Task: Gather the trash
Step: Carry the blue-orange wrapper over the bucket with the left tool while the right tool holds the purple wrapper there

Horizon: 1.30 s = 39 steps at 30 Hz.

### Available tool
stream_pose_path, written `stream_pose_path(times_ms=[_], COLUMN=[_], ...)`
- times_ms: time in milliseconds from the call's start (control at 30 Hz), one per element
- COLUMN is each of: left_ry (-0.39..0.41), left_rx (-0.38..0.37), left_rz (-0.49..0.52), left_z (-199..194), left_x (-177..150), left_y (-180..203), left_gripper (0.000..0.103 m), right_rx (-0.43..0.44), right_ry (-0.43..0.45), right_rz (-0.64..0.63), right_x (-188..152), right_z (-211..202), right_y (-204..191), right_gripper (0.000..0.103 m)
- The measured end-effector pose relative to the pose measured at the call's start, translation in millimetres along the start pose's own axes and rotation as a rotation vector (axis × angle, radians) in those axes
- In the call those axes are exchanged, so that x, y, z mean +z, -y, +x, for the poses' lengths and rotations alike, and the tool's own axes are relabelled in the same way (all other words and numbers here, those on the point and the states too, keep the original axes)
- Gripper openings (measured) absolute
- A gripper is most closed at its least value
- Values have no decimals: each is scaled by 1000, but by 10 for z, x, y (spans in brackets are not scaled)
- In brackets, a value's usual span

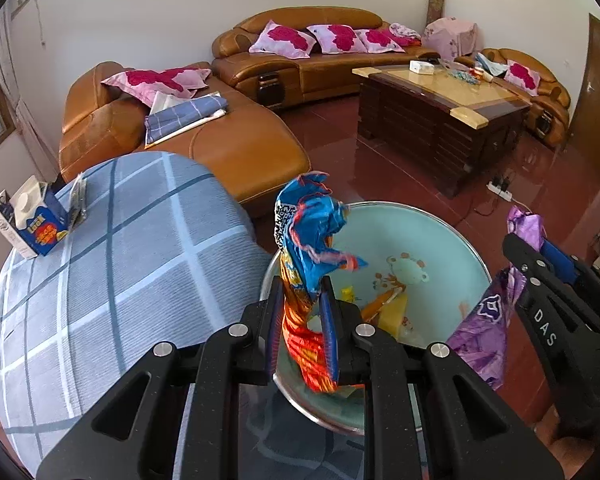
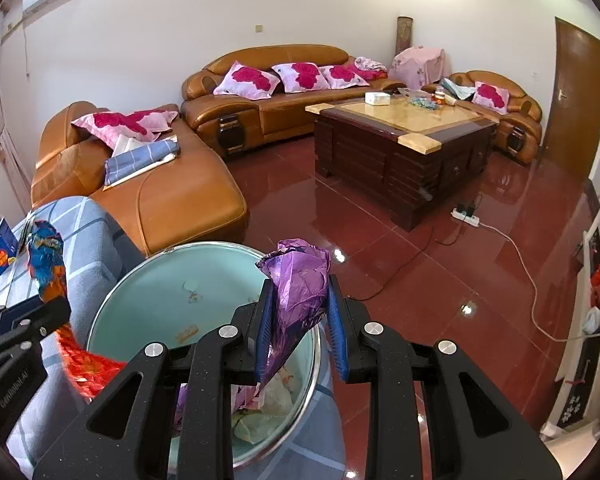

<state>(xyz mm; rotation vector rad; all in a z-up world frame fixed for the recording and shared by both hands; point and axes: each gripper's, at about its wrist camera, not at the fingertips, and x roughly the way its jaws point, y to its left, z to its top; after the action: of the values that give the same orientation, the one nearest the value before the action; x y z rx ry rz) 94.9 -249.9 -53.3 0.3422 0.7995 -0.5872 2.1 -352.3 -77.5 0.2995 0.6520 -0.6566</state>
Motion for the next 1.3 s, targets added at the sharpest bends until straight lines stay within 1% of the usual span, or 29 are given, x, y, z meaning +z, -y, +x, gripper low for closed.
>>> stream_pose_path(times_ms=[333, 533, 700, 933, 1100, 1233, 1300], left_ry=[-27, -53, -72, -83, -98, -116, -121], left_rx=[-22, -28, -30, -23, -28, -35, -36], left_rz=[13, 1, -18, -34, -41, -55, -57], left_z=[235, 371, 454, 521, 588, 649, 672], left_x=[90, 90, 94, 105, 97, 68, 73], left_y=[172, 157, 119, 65, 73, 50, 43], left_gripper=[18, 18, 18, 18, 18, 18, 18], right_rx=[-15, -10, -5, 29, 46, 100, 127], right_ry=[-15, -34, -38, -46, -50, -92, -119], right_rz=[-21, -22, -46, -64, -103, -105, -94], right_x=[41, 28, 44, 90, 103, 112, 111], right_z=[160, 259, 337, 425, 470, 564, 616], right_y=[52, 16, -63, -157, -247, -266, -263], right_gripper=[26, 26, 26, 26, 26, 27, 29])
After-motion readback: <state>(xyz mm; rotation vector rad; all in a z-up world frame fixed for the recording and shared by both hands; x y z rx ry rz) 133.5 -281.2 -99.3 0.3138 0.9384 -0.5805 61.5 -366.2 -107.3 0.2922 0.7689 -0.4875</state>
